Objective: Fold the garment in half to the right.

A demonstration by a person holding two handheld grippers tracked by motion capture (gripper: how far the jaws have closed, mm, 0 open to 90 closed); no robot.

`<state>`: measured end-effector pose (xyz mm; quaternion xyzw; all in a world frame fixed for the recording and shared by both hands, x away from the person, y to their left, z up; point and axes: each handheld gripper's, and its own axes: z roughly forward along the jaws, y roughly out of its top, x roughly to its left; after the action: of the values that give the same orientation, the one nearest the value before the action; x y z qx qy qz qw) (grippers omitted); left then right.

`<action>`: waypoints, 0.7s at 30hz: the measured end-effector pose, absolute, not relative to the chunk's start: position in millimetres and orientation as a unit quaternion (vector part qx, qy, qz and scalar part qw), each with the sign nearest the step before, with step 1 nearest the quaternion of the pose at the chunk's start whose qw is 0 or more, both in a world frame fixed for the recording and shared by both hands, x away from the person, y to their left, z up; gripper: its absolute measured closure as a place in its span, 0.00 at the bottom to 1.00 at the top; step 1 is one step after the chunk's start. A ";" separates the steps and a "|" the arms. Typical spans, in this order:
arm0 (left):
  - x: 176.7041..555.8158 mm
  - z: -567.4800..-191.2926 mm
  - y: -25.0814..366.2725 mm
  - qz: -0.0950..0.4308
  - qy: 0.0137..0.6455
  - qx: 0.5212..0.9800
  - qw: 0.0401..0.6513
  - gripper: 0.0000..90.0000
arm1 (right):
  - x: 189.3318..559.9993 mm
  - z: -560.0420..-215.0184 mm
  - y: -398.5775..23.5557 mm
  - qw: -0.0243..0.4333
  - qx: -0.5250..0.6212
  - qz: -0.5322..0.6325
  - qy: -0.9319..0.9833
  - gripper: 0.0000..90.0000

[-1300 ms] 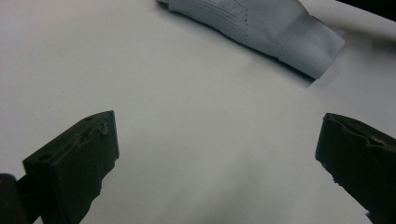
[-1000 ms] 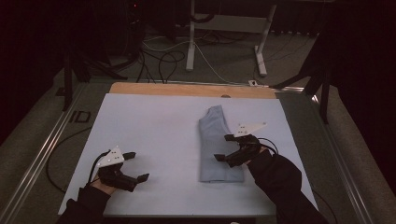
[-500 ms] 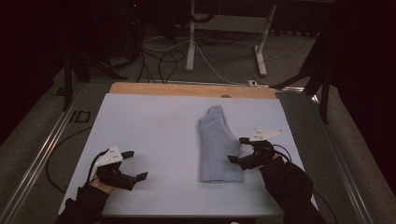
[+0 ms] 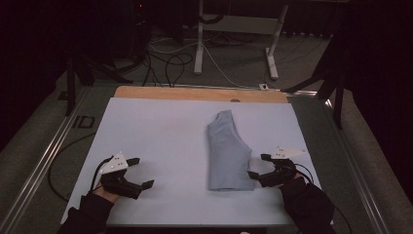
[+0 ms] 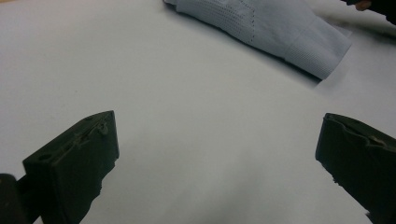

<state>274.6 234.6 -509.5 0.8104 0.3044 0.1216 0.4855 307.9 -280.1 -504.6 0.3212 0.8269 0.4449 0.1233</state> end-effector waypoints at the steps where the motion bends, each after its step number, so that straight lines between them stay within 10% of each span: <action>1: 274.4 -509.4 234.7 0.122 0.304 0.810 0.486 0.01 | 306.1 -506.1 -281.8 0.123 0.324 0.447 0.824 0.10; 21: 272.7 -512.7 232.2 0.124 0.304 0.813 0.481 0.01 | 284.0 -526.0 -294.1 0.166 0.348 0.425 0.819 0.10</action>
<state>272.7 232.2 -512.7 0.8129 0.3036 0.1242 0.4813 284.0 -294.1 -526.0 0.3480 0.8192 0.4245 0.1662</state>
